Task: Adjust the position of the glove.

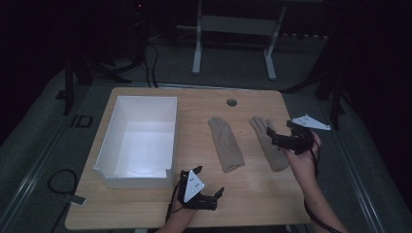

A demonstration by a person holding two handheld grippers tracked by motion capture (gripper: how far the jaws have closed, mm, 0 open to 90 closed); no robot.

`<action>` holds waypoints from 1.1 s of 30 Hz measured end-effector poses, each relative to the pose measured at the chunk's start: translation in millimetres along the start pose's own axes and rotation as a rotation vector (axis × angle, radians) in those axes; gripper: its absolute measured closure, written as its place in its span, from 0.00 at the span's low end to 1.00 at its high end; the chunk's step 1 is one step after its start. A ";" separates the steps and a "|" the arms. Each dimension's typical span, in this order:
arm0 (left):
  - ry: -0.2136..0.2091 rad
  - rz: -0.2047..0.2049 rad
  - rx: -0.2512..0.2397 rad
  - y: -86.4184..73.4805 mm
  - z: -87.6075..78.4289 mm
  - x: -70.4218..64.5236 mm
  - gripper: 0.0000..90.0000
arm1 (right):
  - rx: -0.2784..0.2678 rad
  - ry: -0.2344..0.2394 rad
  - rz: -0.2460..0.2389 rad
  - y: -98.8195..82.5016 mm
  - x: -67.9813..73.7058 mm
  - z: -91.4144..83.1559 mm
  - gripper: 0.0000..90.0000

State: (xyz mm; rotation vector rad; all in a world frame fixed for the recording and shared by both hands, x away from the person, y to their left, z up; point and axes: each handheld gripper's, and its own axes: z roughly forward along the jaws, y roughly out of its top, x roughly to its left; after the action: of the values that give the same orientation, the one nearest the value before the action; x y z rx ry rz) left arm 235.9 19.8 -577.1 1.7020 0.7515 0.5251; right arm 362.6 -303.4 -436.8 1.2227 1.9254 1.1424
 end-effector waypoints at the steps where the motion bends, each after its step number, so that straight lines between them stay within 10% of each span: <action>1: -0.002 0.003 0.000 0.0 -0.1 0.0 0.00 | 0.004 0.015 -0.010 3.3 4.8 3.3 0.16; 15: -0.006 0.011 -0.003 -0.4 -1.2 -0.8 0.00 | 0.043 0.133 -0.040 23.4 61.5 62.8 0.21; 33: -0.013 0.009 -0.004 -0.5 -1.6 -0.6 0.00 | 0.177 0.173 0.001 -6.3 82.1 125.3 0.40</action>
State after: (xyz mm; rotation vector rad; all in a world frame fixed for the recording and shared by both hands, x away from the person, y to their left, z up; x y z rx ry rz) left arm 234.3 20.6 -577.2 1.7041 0.7334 0.5212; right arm 428.2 -185.8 -502.7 1.2508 2.1951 1.1302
